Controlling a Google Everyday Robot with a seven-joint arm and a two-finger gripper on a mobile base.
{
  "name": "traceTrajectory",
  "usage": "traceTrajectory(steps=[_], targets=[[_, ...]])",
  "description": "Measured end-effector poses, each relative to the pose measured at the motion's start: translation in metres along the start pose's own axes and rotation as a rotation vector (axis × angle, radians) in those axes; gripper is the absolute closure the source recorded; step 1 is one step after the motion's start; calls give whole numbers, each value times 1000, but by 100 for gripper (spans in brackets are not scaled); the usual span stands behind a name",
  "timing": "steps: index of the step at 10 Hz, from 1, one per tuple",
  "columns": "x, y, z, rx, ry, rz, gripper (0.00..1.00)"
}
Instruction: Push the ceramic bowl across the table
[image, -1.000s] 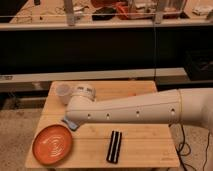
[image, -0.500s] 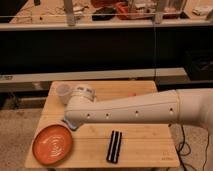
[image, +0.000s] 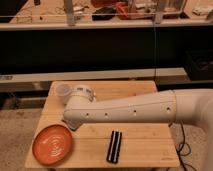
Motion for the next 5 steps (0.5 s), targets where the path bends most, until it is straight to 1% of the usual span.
traceTrajectory(steps=[5], targets=[[-16, -5, 15, -6, -59, -18, 99]])
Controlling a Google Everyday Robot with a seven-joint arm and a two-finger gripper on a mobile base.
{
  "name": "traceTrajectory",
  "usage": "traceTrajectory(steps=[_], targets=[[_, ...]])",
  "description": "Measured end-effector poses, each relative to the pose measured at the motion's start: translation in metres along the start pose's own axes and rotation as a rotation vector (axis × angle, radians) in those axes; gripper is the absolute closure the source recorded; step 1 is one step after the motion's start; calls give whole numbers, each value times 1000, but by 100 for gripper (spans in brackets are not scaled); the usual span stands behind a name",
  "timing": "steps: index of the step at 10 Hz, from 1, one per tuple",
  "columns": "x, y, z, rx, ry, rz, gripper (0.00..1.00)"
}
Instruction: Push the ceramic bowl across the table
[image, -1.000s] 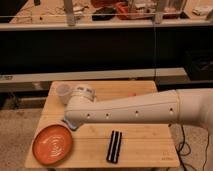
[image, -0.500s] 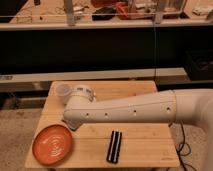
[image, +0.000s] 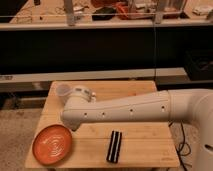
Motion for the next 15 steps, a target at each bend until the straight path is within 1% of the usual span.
traceTrajectory(steps=[2, 5, 8, 11, 13, 15], targets=[[-5, 0, 5, -4, -20, -3, 99], [-26, 3, 18, -16, -61, -9, 99], [-37, 2, 30, -26, -89, -15, 99], [-42, 5, 45, -35, -123, -17, 99], [-50, 5, 64, -44, -151, -9, 99], [-48, 4, 68, -46, -154, -2, 99]])
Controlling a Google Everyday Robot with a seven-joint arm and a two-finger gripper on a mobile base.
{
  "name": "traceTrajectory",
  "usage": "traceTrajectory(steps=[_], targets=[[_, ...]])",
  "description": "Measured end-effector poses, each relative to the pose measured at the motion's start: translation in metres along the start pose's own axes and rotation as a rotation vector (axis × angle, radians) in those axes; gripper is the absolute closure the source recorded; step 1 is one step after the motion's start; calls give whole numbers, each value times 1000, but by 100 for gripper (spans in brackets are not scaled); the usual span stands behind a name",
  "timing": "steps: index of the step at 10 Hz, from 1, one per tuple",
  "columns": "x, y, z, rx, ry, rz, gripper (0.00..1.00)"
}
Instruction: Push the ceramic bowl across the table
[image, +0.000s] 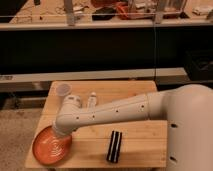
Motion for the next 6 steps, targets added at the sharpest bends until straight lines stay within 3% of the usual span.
traceTrajectory(steps=[6], targets=[[18, 9, 18, -3, -18, 41, 99]])
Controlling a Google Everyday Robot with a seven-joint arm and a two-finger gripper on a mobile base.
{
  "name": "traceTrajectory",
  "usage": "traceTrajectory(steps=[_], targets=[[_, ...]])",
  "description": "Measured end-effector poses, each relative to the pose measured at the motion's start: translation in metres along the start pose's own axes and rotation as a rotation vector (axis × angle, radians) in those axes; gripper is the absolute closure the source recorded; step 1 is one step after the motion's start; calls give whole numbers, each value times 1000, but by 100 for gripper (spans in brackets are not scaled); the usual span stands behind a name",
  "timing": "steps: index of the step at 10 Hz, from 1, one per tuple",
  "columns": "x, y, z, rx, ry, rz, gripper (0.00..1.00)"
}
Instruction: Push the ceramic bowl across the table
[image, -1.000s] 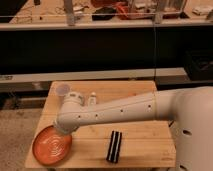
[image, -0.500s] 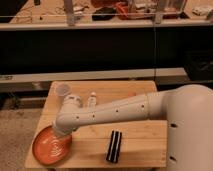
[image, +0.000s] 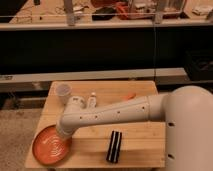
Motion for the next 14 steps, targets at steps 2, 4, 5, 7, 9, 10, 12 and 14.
traceTrajectory(steps=[2, 4, 5, 7, 9, 10, 12, 14], targets=[[7, -7, 8, 2, -7, 12, 99], [13, -11, 10, 2, -9, 19, 99], [16, -11, 12, 1, -10, 25, 99], [20, -8, 15, 4, -18, 41, 99], [28, -3, 15, 6, -23, 61, 99], [28, -4, 16, 8, -25, 65, 99], [34, -4, 18, 7, -28, 79, 99], [35, -4, 20, 3, -32, 80, 99]])
